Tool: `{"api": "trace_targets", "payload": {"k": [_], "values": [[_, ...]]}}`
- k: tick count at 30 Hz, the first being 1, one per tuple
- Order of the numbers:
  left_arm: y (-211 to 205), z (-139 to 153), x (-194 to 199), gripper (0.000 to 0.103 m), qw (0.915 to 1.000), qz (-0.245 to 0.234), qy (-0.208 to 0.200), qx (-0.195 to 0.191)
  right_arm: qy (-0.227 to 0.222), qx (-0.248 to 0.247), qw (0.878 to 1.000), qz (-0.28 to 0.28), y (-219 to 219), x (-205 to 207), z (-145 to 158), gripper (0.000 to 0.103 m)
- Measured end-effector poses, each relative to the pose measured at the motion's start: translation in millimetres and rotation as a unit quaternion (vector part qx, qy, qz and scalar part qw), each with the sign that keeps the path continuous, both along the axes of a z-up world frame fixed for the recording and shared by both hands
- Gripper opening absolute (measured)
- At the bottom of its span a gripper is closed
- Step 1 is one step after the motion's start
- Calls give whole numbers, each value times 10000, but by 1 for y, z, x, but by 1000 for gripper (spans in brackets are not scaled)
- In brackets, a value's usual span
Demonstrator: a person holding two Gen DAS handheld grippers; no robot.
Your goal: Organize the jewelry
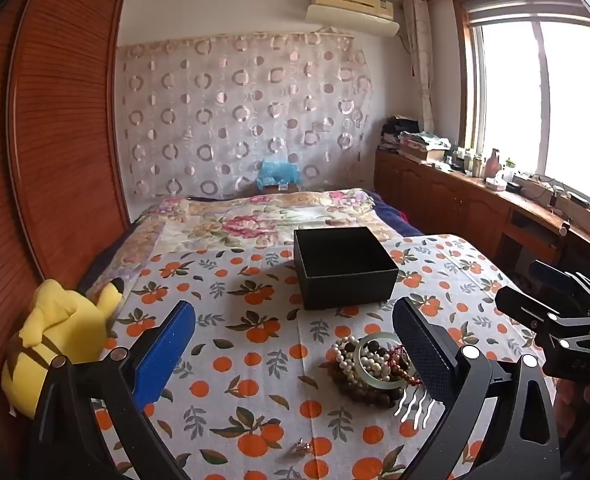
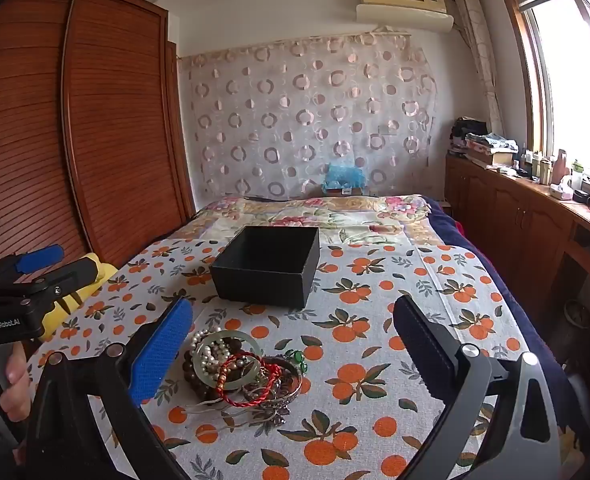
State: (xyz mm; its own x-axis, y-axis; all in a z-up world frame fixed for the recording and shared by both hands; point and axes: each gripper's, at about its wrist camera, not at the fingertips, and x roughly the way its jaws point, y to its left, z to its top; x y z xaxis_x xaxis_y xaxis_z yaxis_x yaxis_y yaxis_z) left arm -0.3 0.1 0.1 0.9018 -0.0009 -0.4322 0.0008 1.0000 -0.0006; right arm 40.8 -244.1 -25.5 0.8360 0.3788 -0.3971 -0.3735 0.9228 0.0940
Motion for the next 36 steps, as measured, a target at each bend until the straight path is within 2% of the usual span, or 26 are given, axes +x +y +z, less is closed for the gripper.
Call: {"api": "trace_targets", "payload": {"k": [36], "values": [[0, 0, 0, 96, 10000, 1, -10, -15, -1, 5, 10000, 7, 0, -1, 0, 101]]}}
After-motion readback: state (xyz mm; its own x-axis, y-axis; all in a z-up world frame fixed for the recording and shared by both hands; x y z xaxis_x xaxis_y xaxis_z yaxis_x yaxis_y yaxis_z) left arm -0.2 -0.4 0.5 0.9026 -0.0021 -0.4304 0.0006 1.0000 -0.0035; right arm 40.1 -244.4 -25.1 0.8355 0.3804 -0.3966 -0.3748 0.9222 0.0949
